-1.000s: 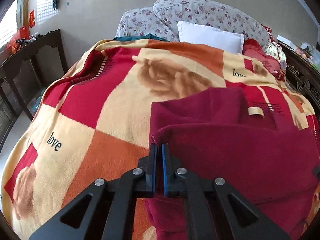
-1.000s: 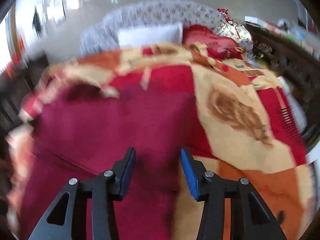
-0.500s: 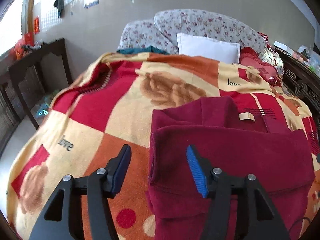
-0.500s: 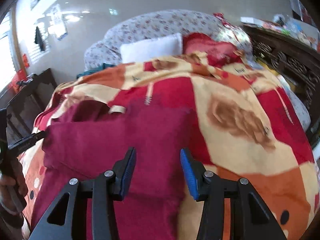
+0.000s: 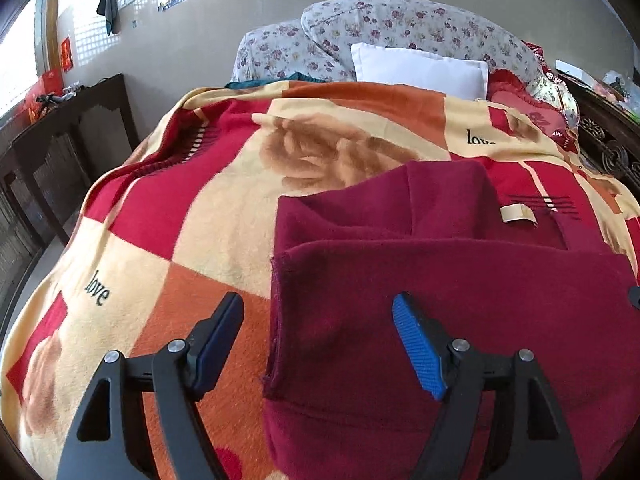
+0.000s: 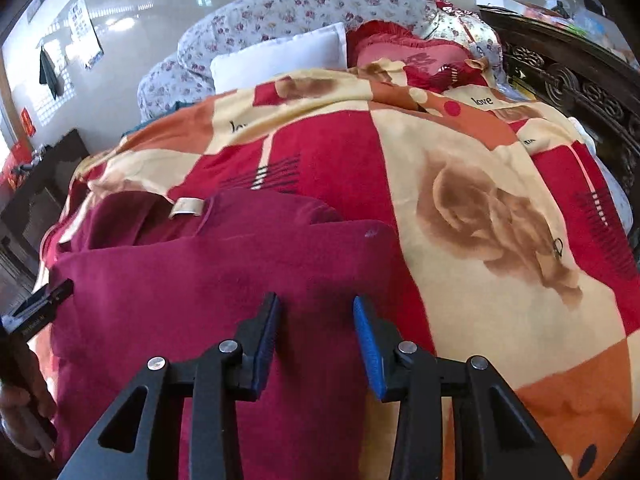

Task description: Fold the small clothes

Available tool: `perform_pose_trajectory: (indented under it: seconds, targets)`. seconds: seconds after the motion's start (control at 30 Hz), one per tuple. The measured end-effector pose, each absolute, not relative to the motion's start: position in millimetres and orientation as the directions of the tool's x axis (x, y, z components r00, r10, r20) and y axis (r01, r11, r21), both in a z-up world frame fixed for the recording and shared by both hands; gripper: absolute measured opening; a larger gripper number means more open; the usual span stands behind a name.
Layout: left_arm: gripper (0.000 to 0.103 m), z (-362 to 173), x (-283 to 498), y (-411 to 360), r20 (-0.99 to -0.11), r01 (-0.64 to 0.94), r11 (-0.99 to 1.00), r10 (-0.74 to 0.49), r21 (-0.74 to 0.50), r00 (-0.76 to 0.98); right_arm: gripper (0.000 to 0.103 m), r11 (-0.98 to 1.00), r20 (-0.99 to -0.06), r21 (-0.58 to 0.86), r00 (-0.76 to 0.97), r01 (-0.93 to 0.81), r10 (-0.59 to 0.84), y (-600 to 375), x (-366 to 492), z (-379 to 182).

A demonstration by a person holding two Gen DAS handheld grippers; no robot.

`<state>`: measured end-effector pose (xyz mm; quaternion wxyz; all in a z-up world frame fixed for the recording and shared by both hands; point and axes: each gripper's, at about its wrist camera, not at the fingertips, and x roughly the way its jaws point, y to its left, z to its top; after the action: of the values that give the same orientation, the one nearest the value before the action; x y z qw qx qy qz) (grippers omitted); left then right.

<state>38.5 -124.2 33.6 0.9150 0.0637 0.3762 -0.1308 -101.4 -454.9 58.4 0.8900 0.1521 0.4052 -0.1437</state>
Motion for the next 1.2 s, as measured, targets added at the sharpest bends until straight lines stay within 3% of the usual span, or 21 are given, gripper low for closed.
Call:
perform_pose_trajectory:
  seconds: [0.2, 0.4, 0.53, 0.6, 0.8, 0.93, 1.0, 1.2]
  targets:
    - [0.081, 39.8, 32.9, -119.0, -0.717, 0.299, 0.953, -0.182, 0.039, 0.673, 0.042, 0.936, -0.749, 0.132, 0.652, 0.325, -0.121, -428.0, -126.0, 80.2]
    - [0.081, 36.9, 11.1, -103.1, -0.726, 0.321, 0.947, -0.2, 0.031, 0.658, 0.042, 0.953, -0.786, -0.002, 0.588, 0.303, -0.189, -409.7, -145.1, 66.0]
    - [0.082, 18.1, 9.2, -105.0, -0.757, 0.327, 0.945, -0.197, 0.023, 0.623, 0.053, 0.934, -0.803, 0.087, 0.579, 0.348, -0.14, -428.3, -144.0, 52.3]
    - [0.082, 17.2, 9.5, -104.1, -0.762, 0.329, 0.944, -0.214, -0.002, 0.611, 0.053, 0.923, -0.803, 0.151, 0.589, 0.354, -0.094, -432.5, -153.0, 58.8]
    - [0.081, 33.3, -22.2, -76.2, -0.781, 0.358, 0.933, -0.256, -0.045, 0.57, 0.054, 0.948, -0.798, 0.157, 0.6, 0.278, -0.044, -411.7, -226.1, 98.4]
    - [0.082, 37.9, -65.1, -45.0, -0.795, 0.387, 0.92, -0.276, -0.056, 0.541, 0.072, 0.951, -0.799, 0.205, 0.6, 0.23, 0.027, -401.4, -288.4, 115.8]
    - [0.082, 36.7, -85.3, -30.3, -0.803, 0.4, 0.913, -0.296, -0.079, 0.517, 0.077, 0.938, -0.797, 0.273, 0.596, 0.213, 0.097, -394.0, -319.9, 111.6]
    - [0.082, 17.4, -152.1, 10.8, -0.842, 0.427, 0.902, -0.281, -0.067, 0.461, 0.077, 0.91, -0.811, 0.367, 0.546, 0.194, 0.21, -361.5, -375.2, 64.9]
